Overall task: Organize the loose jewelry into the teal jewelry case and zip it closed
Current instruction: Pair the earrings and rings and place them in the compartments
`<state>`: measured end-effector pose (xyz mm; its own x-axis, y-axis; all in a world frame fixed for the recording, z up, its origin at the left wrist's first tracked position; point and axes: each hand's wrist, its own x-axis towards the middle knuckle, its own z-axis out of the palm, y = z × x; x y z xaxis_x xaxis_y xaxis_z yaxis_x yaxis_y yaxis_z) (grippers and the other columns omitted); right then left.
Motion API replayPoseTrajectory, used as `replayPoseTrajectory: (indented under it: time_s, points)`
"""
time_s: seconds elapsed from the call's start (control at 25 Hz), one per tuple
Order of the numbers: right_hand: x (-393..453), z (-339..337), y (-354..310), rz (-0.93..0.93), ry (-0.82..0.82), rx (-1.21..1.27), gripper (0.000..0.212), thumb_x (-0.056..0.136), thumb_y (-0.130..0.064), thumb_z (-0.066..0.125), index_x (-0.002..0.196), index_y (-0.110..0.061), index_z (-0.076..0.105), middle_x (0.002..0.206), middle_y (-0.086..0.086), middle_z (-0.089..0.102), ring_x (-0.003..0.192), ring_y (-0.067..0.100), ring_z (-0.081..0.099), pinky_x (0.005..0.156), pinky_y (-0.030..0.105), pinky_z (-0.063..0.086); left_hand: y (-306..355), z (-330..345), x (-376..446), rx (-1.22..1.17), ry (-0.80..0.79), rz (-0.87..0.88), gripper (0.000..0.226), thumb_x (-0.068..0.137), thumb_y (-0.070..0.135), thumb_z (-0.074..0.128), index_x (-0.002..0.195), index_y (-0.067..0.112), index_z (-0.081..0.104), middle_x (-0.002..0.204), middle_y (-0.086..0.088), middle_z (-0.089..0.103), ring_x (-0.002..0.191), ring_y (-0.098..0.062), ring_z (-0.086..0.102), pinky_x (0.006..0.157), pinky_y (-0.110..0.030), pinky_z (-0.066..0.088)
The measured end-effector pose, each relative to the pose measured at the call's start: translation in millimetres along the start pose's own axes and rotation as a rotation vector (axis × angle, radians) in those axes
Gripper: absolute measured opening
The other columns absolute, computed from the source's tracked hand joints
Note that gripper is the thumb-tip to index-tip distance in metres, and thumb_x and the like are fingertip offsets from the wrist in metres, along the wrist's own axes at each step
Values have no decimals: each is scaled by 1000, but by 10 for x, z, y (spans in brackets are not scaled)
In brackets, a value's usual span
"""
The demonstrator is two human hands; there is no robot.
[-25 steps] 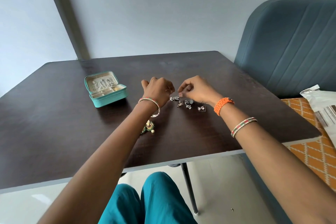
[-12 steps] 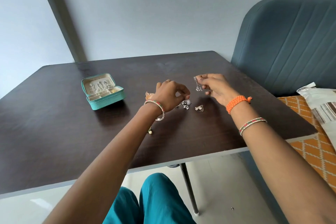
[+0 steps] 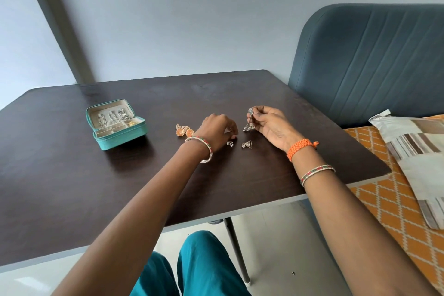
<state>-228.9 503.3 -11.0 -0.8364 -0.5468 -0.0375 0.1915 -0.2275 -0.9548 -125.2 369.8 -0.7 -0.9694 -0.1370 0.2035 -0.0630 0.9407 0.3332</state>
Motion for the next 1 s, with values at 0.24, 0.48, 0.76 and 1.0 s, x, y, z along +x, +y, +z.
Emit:
replayPoseTrajectory:
  time_s: [0.24, 0.48, 0.76, 1.0]
  points:
    - [-30, 6, -23, 23, 4, 25, 19, 96, 1, 44, 84, -9, 55, 75, 8, 68, 71, 16, 60, 62, 21, 52, -69, 12, -22, -135, 100, -96, 16, 80, 4, 61, 88, 12, 73, 91, -6, 73, 94, -24, 64, 85, -32, 49]
    - [-21, 55, -28, -14, 61, 56, 16, 97, -7, 47, 86, -15, 54, 66, 0, 72, 61, 9, 67, 59, 21, 52, 69, -20, 5, -434, 235, -192, 11, 85, 7, 57, 79, 12, 65, 79, -3, 71, 62, -2, 57, 59, -9, 40]
    - [-18, 99, -31, 37, 147, 111, 15, 92, -5, 56, 84, -11, 67, 66, -1, 66, 60, 8, 57, 58, 21, 49, 152, -103, 7, -1069, 338, -270, 19, 89, 5, 59, 73, 16, 56, 55, 9, 67, 54, 1, 61, 54, -11, 45]
    - [-175, 241, -170, -54, 174, -26, 5, 81, -5, 71, 82, -8, 67, 76, 5, 66, 63, 10, 57, 54, 19, 51, 270, -265, -110, -1199, 388, -293, 16, 90, 7, 58, 75, 12, 61, 64, 1, 67, 51, -3, 63, 54, -16, 53]
